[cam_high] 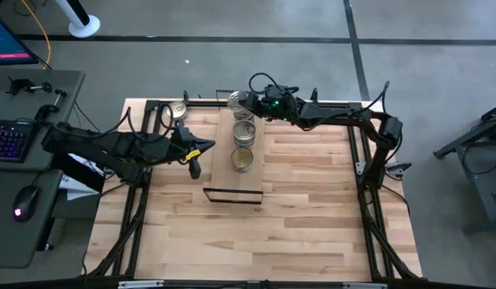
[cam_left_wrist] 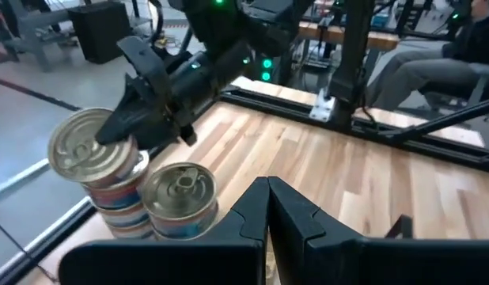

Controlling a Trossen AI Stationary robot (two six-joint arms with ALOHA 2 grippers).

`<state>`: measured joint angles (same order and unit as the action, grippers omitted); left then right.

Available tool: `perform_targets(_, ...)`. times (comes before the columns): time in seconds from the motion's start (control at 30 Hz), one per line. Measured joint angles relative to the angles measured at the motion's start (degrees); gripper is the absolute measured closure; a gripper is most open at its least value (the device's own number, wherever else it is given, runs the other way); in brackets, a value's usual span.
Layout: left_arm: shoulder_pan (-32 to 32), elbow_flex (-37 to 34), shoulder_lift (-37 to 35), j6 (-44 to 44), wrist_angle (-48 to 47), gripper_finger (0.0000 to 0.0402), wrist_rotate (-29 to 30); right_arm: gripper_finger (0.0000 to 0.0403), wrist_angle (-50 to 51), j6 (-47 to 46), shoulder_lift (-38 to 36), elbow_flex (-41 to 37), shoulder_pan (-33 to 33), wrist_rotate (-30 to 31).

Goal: Stack canned seafood by type on shelf
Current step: Stack the blue pink tuna can on top of the other blue pink tuna cans on the shelf

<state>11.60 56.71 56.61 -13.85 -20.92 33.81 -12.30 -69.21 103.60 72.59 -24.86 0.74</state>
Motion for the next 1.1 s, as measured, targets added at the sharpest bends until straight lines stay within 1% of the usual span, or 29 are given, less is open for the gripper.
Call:
perform_targets(0.23, 0.0, 0.0, -0.4, -4.0, -3.5, 0.0402, -0.8, 0.022, 0.6, 0.1, 0.1, 0.3, 0.0, 0.8)
perform_targets(0.43, 0.0, 0.0, -0.4, -4.0, -4.5, 0.0401, -0.7, 0.0219, 1.3, 0.4, 0.1, 0.3, 0.1, -0.4)
perform_targets(0.8, 0.1, 0.0, -0.4, -4.1, -4.5, 0.0401, -0.7, 0.022, 1.3, 1.2, 0.1, 0.3, 0.1, 0.1)
perform_targets(0.97, 0.1, 0.0, -0.4, -4.1, -4.5, 0.0401, -0.7, 0.022, 1.2, 8.2, 0.1, 0.3, 0.1, -0.2)
perform_targets(1.1, 0.1, 0.0, -0.4, -4.1, -4.5, 0.0401, -0.7, 0.0218, 1.2, 4.7, 0.1, 0.3, 0.1, -0.3)
